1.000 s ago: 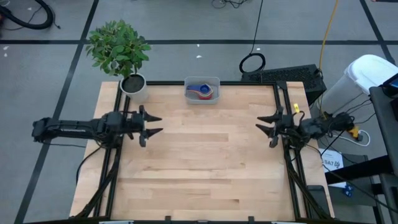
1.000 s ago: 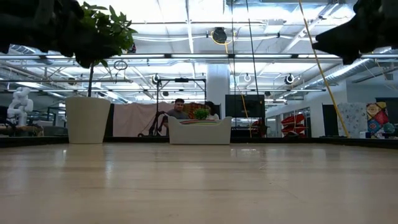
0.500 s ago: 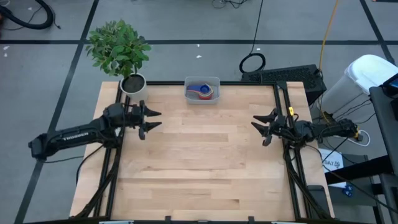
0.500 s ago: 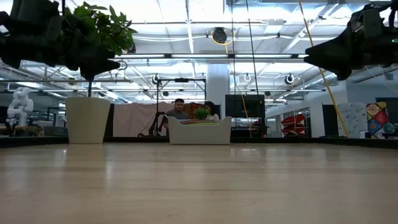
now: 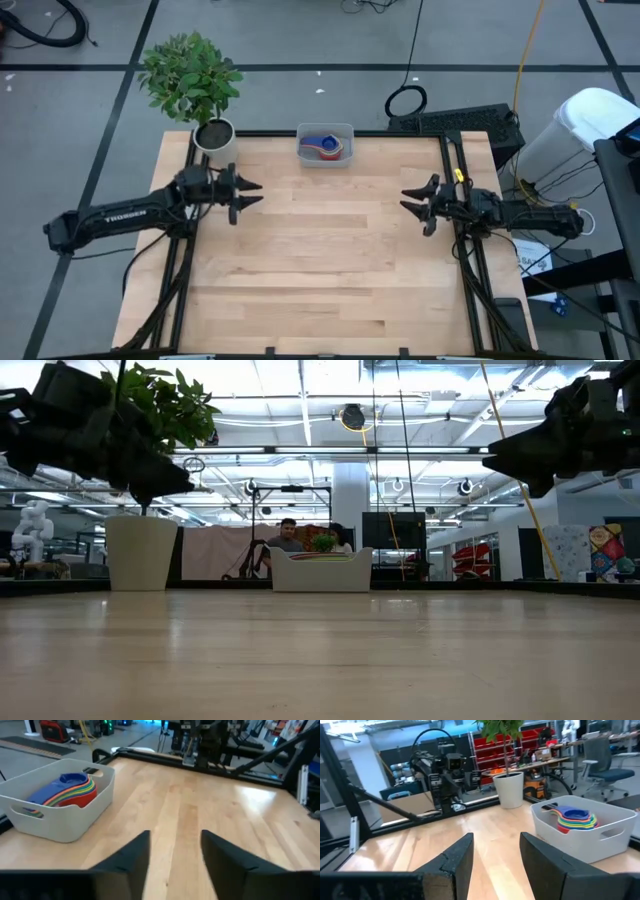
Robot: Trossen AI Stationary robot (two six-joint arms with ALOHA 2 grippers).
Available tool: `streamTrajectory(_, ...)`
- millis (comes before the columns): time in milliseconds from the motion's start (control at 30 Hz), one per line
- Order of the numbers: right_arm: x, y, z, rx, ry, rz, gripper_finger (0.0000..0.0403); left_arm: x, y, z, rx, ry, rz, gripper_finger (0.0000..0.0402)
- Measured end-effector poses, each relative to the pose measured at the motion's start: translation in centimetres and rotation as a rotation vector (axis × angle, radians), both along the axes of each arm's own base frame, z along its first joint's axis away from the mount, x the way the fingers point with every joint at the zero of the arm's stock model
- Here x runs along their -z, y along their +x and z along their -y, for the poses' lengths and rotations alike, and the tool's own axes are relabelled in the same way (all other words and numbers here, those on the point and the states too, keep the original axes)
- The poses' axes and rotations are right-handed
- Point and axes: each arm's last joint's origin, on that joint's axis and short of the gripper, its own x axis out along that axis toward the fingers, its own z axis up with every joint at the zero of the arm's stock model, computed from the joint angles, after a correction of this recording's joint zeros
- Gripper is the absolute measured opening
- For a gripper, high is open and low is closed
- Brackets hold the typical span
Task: Nest measuring cups in basket
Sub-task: Return to Home Position
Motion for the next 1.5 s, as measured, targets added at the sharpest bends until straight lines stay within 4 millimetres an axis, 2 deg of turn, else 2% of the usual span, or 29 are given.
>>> streamTrajectory(200,0.2,0.1,0.0,-0.005,0.000,-0.024,0.0155,0.2,0.4,0.4,0.013,0.030,-0.017,0.0056)
streamTrajectory(300,0.2,0.2,0.0,-0.004,0.007,-0.029,0.0155,1.1,0.2,0.8,0.025,0.026,0.006,0.0011)
streamTrajectory(400,0.3,0.2,0.0,-0.003,0.018,-0.032,0.0155,2.9,-0.2,1.1,-0.015,-0.017,0.026,0.0008)
streamTrajectory(733,0.3,0.2,0.1,0.017,0.019,-0.031,0.0149,3.3,0.2,2.8,-0.071,-0.007,-0.024,0.0003)
streamTrajectory(867,0.4,0.3,0.0,-0.013,0.014,-0.050,0.0108,3.5,0.3,3.5,-0.083,0.023,-0.046,0.0002)
streamTrajectory(967,0.7,0.5,-0.2,-0.061,-0.008,-0.084,0.0038,3.7,0.3,3.9,-0.086,0.039,-0.073,0.0002)
streamTrajectory(1033,0.8,0.5,-0.2,-0.088,-0.027,-0.098,0.0011,3.8,0.2,4.0,-0.091,0.047,-0.090,0.0002)
streamTrajectory(1500,0.2,0.1,-0.1,-0.094,-0.087,-0.043,0.0000,2.5,0.0,4.0,-0.060,0.087,0.032,0.0001)
